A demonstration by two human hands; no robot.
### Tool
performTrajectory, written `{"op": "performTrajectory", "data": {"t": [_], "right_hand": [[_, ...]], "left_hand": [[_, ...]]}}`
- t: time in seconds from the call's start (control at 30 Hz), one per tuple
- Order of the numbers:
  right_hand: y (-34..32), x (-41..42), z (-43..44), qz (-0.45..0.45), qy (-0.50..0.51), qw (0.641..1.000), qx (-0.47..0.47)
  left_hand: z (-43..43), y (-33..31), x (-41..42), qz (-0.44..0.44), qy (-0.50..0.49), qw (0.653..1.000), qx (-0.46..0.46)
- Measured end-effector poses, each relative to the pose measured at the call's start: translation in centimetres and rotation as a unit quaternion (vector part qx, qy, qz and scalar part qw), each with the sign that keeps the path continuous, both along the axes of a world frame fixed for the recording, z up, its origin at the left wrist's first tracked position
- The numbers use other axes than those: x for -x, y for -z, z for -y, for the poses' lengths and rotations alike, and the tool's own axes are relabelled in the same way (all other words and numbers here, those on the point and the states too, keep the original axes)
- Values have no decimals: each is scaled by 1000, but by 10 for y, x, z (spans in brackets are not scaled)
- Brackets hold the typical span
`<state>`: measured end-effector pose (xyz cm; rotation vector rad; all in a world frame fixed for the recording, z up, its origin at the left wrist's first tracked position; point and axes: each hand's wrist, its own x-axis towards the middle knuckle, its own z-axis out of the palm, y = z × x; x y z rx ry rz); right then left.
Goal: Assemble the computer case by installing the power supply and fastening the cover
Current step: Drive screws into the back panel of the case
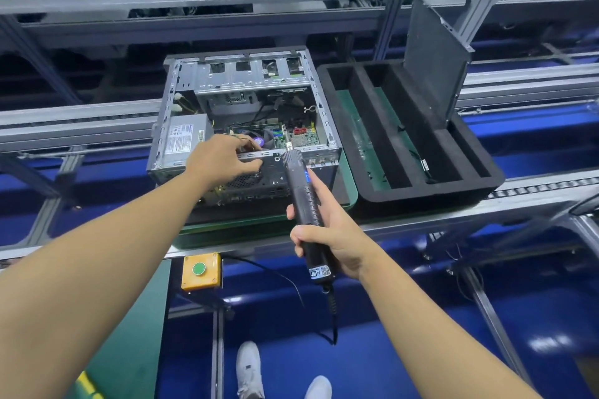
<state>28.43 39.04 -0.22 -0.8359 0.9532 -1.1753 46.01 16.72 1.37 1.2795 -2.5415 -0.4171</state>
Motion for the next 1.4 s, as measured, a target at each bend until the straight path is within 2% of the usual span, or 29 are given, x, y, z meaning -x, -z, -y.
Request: {"op": "performTrajectory", "data": {"t": [0.37, 0.57, 0.9, 1.1, 1.23, 1.4], "right_hand": [[-4, 2, 8, -4, -1, 1000, 4], [-5, -2, 10, -9, -6, 1000, 14], [-17, -15, 12, 8, 11, 1000, 0], [-19, -22, 4, 9, 31, 999, -14], [-17, -28, 0, 10, 45, 999, -20], [-15, -36, -4, 20, 46, 999, -15]], "left_hand": [[3, 9, 3, 19, 4, 998, 52], [3, 13, 2, 82, 9, 990, 111], [6, 16, 4, 118, 33, 985, 124], [6, 21, 4, 151, 54, 969, 188], [4, 17, 4, 149, 45, 976, 154], [8, 12, 7, 106, 56, 989, 84]]}}
